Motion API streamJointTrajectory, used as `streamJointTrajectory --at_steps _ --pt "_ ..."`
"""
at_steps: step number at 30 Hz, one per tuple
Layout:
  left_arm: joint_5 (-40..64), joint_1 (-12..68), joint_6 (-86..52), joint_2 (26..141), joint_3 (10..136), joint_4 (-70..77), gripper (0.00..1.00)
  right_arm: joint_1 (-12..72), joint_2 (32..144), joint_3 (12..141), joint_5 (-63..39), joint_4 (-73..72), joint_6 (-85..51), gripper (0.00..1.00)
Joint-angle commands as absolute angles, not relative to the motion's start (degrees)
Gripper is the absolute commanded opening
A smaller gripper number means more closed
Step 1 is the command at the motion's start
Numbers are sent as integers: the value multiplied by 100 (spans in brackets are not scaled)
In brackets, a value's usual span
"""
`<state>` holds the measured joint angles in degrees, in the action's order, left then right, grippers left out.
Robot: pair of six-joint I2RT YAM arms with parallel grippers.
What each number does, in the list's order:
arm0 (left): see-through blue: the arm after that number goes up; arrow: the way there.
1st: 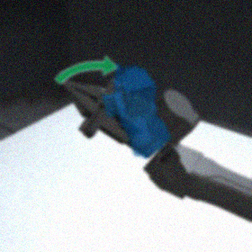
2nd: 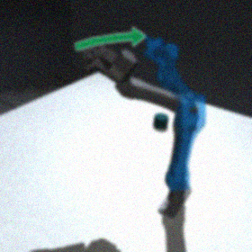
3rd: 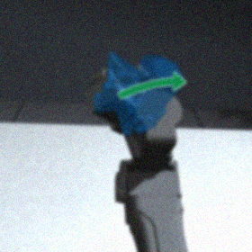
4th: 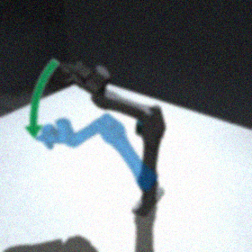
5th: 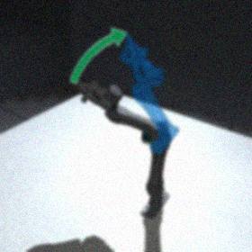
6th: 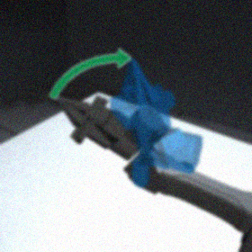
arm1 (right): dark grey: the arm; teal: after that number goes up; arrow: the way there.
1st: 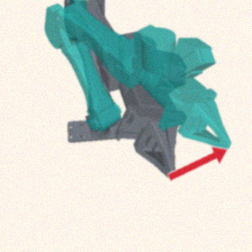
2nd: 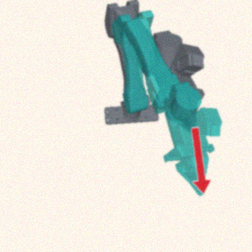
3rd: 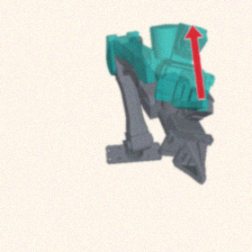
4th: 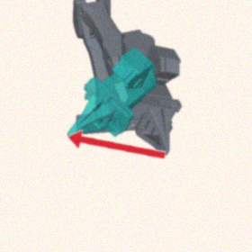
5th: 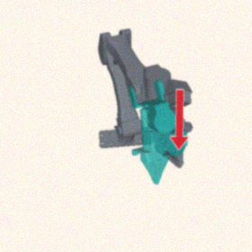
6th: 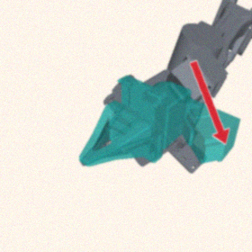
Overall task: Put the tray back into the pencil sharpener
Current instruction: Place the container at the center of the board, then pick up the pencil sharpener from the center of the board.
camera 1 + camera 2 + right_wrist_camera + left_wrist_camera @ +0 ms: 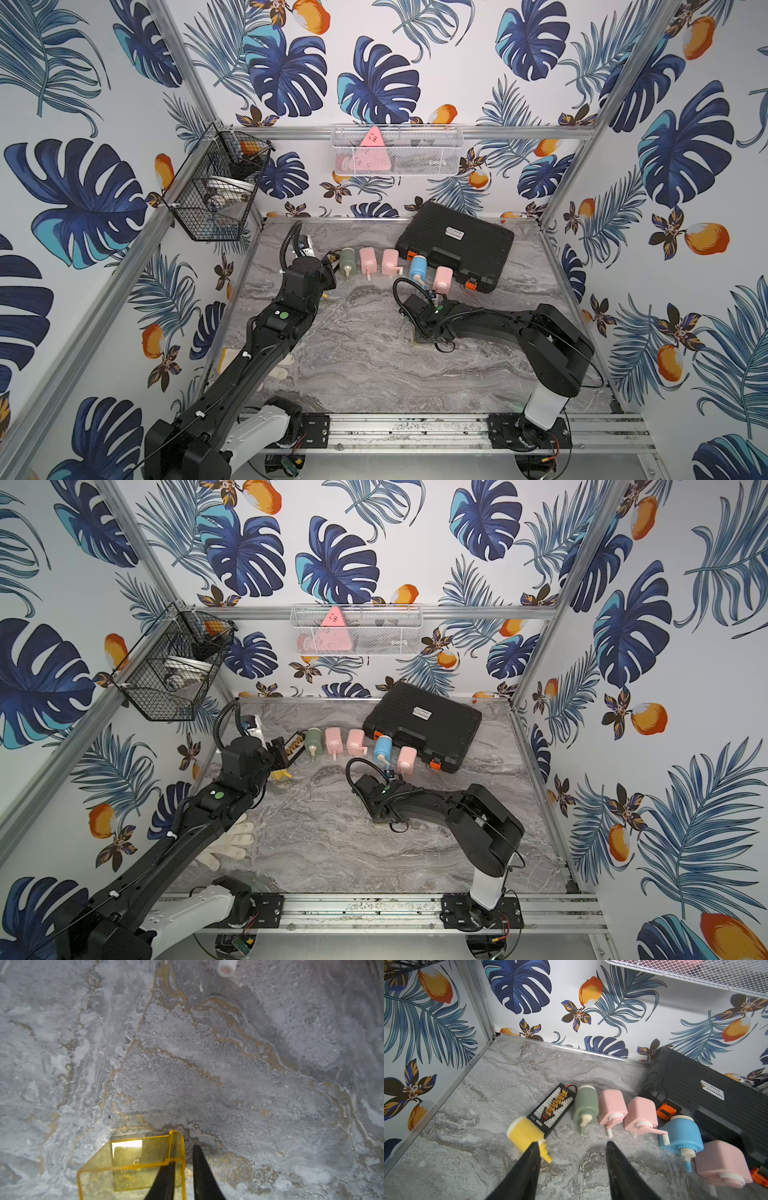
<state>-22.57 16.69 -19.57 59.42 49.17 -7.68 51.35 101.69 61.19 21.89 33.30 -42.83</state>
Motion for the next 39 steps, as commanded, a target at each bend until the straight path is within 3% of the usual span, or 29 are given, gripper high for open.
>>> streamJointTrajectory --at_steps 1,12,18,20,28,39 --pt "-2357 1655 -1969 5961 4946 -722 55 5148 9998 6092 2222 3335 -4358 25" --pt "-2922 1659 -1625 5809 4703 -511 62 5194 7966 4774 2130 2176 -4123 34" --pt "-2850 1654 -1727 6189 4948 -954 59 5194 7263 4353 2310 2243 -4158 34" --pt "-2805 1653 -1863 6391 5095 -1195 62 5194 7063 4194 2309 2203 -4185 35" --pt "-2805 1655 -2522 7234 5530 -2139 99 5194 6515 3743 2255 1988 -4383 35" --pt "-3037 1416 -3676 8894 6819 -3582 99 5194 6039 3466 2207 2003 -4446 35"
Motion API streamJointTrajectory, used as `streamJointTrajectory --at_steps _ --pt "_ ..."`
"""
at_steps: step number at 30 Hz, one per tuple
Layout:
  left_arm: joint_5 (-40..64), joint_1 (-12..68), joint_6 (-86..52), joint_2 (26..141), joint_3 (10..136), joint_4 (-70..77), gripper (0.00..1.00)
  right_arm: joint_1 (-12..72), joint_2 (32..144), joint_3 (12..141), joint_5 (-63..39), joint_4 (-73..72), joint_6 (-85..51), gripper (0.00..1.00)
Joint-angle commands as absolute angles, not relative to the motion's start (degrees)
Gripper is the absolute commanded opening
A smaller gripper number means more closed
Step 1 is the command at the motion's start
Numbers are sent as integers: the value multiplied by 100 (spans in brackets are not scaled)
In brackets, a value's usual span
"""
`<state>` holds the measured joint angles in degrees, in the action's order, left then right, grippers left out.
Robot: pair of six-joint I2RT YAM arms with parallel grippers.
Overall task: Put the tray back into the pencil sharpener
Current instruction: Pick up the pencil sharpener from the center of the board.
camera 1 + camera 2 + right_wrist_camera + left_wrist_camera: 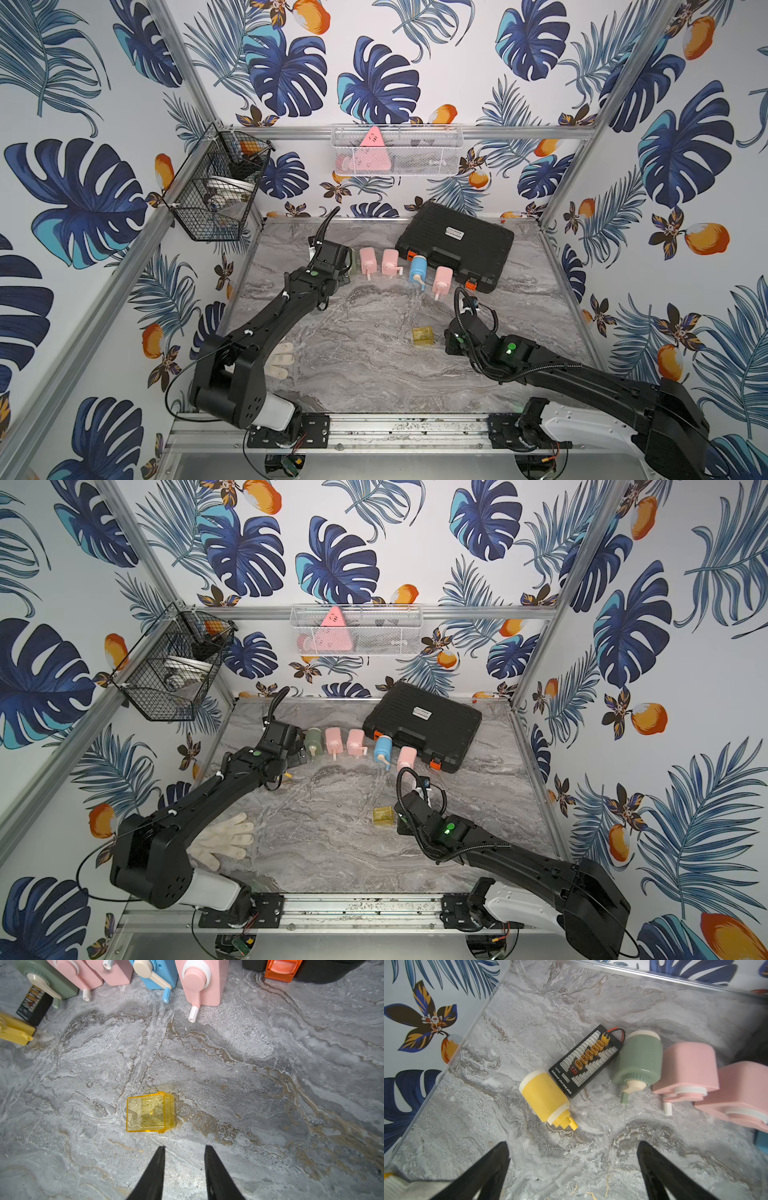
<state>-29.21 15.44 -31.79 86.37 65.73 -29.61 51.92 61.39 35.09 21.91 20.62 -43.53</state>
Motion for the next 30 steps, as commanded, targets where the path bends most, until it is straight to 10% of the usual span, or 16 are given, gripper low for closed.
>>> streamJointTrajectory --at_steps 1,30 --pt "-2958 1349 -3698 8997 6893 -3603 99 5191 6000 3442 2204 2007 -4447 35" --pt "-1795 132 -4303 10440 7170 -3142 69 5196 6010 3381 1870 1925 -4374 35"
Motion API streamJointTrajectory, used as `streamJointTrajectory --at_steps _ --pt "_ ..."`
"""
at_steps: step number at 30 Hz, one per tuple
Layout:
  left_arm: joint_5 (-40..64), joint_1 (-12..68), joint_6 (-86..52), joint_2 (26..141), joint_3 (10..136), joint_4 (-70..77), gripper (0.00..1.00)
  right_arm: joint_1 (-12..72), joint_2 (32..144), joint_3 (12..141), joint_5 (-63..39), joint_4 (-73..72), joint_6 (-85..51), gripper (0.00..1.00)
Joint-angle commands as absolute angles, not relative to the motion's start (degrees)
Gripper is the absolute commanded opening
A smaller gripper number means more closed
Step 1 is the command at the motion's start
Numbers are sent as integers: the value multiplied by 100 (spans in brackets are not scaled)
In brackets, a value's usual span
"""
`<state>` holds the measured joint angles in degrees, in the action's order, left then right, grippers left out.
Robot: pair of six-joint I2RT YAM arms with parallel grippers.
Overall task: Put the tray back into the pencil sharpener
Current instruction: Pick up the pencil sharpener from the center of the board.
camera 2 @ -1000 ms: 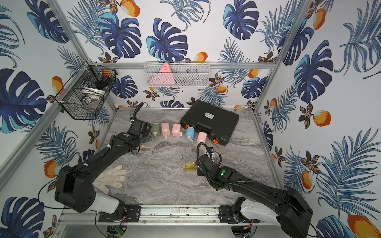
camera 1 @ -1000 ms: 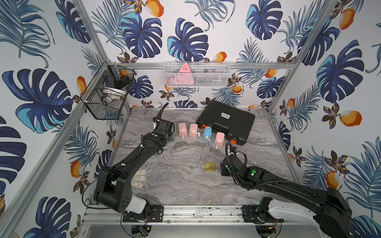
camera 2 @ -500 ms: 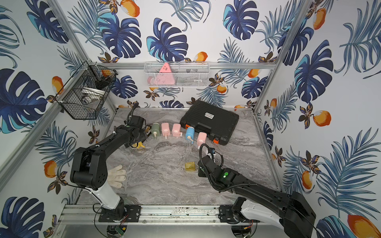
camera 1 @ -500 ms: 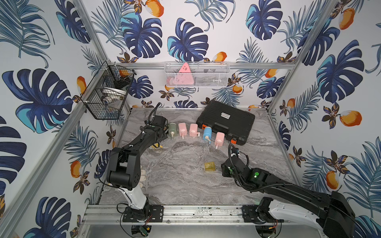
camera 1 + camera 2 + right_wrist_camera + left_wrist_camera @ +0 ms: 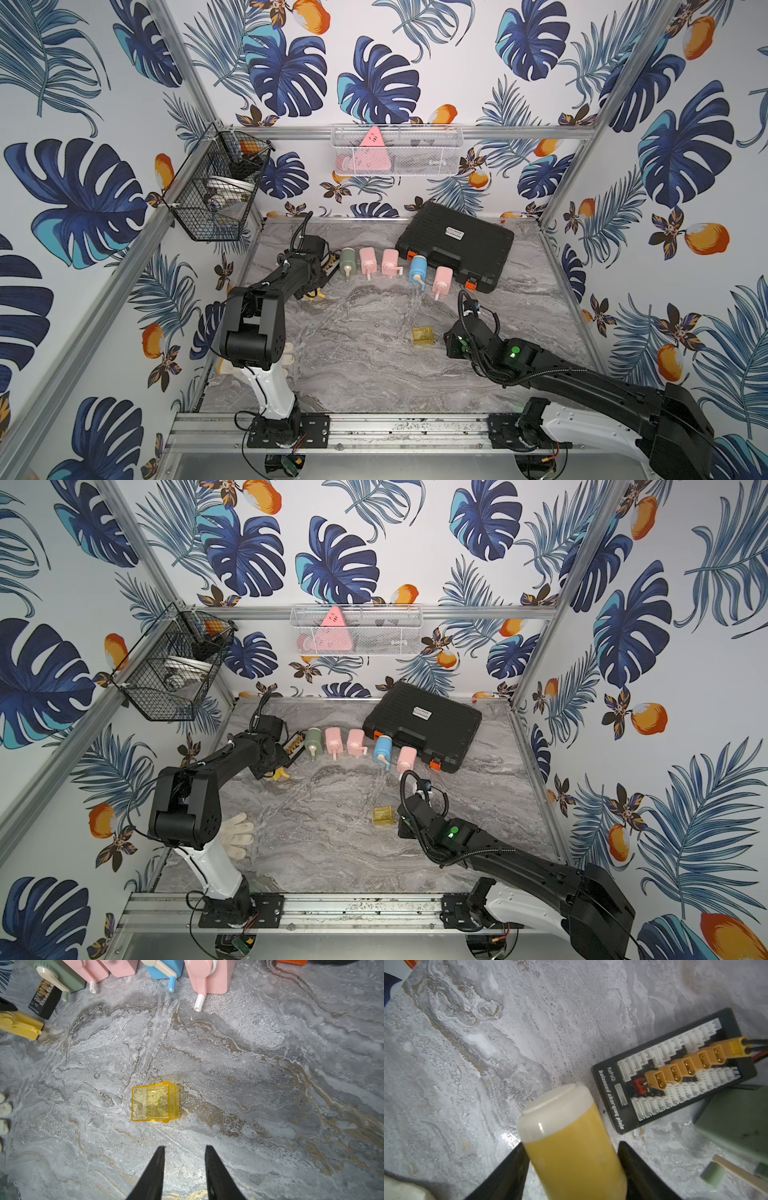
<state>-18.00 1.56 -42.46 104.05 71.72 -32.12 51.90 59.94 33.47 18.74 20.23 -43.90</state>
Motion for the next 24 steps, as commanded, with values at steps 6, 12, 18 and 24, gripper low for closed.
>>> streamJointTrajectory --at_steps 6,12,18,24 --pt "-1727 105 -4261 10533 7204 -3160 70 5195 6024 3393 1852 1927 -4377 35" --pt "-1792 105 -4227 10528 7181 -3173 63 5194 5987 3399 1862 1963 -4361 35" --pt "-1924 108 -4244 10456 7154 -3222 55 5190 5932 3379 1859 1957 -4373 35" --pt "-1674 114 -3947 10148 6819 -3083 45 5196 5907 3357 1915 1979 -4424 35"
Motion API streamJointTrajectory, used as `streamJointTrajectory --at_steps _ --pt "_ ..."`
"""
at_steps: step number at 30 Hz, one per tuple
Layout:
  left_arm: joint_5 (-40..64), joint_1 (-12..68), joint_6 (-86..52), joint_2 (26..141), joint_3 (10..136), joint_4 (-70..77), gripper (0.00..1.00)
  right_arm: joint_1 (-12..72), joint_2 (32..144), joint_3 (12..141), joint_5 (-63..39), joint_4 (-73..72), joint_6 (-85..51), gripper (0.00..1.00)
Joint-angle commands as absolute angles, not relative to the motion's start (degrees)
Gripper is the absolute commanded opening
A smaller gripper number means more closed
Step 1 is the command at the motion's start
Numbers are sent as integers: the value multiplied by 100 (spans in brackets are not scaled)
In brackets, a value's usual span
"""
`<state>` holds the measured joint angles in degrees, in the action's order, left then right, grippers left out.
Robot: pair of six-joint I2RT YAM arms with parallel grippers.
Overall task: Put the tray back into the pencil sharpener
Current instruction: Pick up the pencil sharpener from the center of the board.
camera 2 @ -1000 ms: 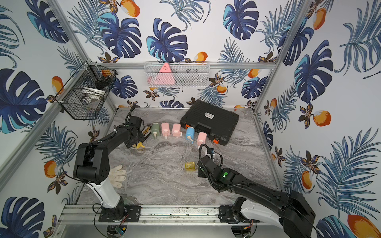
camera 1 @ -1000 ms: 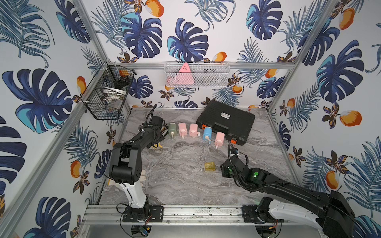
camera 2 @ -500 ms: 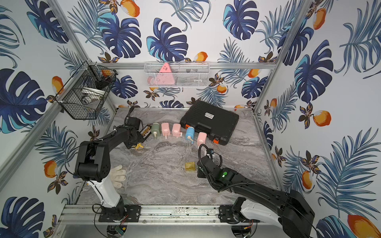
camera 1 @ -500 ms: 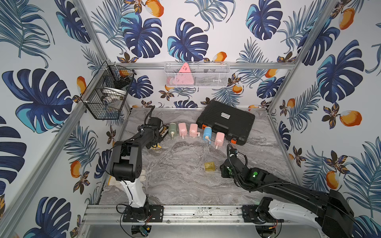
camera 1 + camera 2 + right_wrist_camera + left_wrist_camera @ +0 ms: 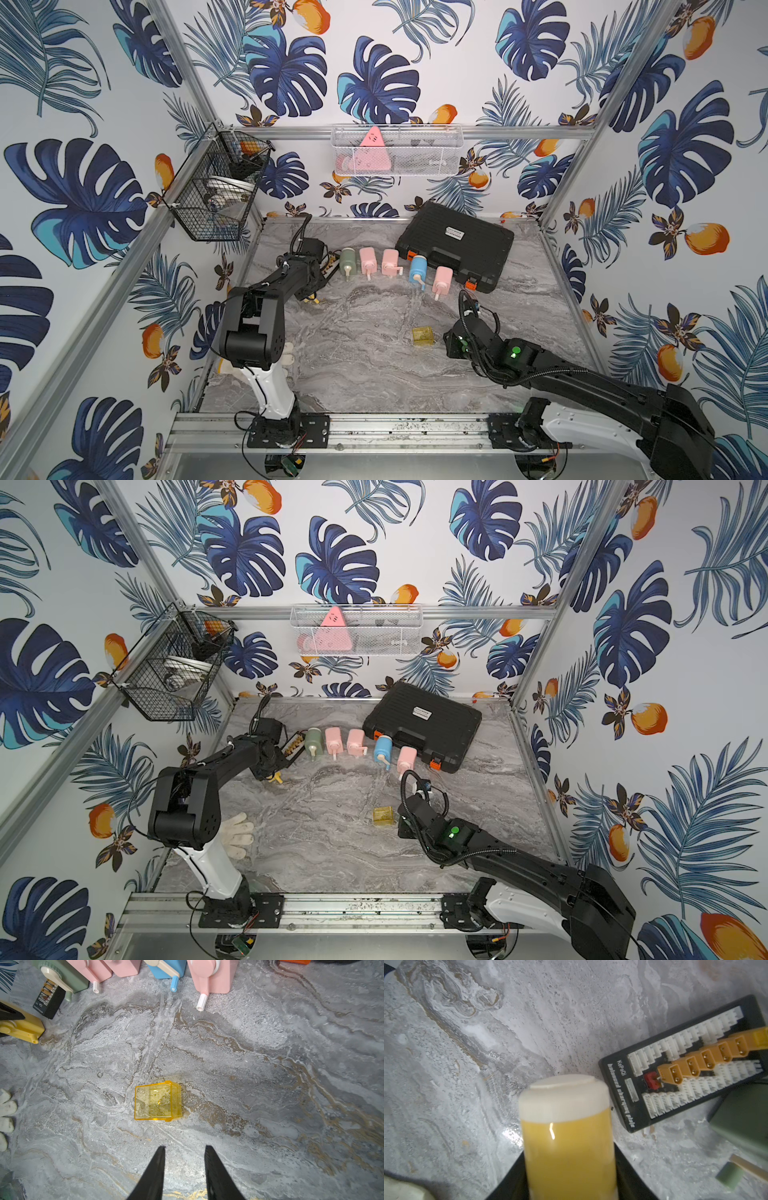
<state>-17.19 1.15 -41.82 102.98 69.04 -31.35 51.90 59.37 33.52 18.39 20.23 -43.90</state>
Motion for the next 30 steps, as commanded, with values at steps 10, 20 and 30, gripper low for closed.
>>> streamJointTrajectory --at_steps 10,20,30 --pt "-250 158 -2518 8677 6005 -2276 22 5197 5897 3407 1958 2008 -4430 35" --pt "479 899 -1217 7834 6147 -2182 23 5191 5780 3419 2055 2089 -4496 34" --pt "809 2346 838 7426 5867 -1793 24 5192 5549 3418 2267 2503 -4556 34"
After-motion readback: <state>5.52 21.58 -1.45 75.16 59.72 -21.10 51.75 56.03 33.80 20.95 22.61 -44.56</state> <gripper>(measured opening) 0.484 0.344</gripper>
